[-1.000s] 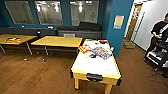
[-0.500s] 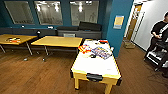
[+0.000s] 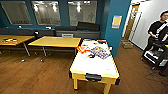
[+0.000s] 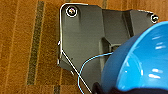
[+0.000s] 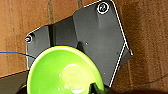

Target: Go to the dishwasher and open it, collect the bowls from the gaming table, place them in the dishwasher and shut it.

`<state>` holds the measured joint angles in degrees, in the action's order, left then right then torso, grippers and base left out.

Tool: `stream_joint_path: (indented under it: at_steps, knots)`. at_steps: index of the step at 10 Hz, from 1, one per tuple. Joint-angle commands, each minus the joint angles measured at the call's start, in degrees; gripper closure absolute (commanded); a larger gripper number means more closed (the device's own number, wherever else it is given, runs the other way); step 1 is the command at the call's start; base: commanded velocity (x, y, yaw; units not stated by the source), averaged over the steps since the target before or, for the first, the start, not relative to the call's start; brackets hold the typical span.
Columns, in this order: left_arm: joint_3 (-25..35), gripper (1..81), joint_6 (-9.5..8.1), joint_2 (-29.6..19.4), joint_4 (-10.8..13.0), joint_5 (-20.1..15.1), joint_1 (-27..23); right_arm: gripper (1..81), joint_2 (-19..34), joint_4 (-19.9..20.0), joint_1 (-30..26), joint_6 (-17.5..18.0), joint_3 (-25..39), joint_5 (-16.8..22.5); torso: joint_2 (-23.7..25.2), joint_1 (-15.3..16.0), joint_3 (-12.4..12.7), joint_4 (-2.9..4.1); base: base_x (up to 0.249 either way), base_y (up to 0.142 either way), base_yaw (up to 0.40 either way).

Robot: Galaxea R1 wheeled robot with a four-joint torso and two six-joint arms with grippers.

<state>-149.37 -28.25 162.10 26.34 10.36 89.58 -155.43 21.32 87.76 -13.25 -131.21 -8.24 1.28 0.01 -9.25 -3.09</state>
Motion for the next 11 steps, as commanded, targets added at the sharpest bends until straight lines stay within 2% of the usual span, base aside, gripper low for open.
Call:
stream_joint_path:
  at_steps: [1, 4, 8, 11]
  knots:
    - [-1.63, 81.1, 0.47, 0.16, -0.24, -2.72, -1.73, 81.1, -0.35, -1.28, -1.05, -0.2, -2.37, 4.11, 0.0, 0.0, 0.0, 0.0, 0.0, 0.0, -0.385]
    - [-6.8, 81.1, 0.38, 3.23, -0.33, -2.63, -1.73, 81.1, -2.54, -1.72, -0.95, -0.2, -5.8, 4.11, 0.0, 0.02, 0.0, 0.0, 0.0, 0.0, -0.385]
    - [-7.08, 81.1, 0.47, 3.41, -0.24, -3.06, -1.73, 81.1, -4.91, -2.07, -0.87, -0.2, -9.93, 4.2, 0.0, 0.05, 0.0, 0.0, 0.0, 0.0, -0.385]
    - [-7.08, 81.1, 0.56, 3.32, -0.24, -3.15, -1.73, 81.1, -5.97, -2.25, -0.79, -0.11, -10.73, 4.55, 0.0, 0.05, 0.0, 0.0, 0.0, 0.0, -0.385]
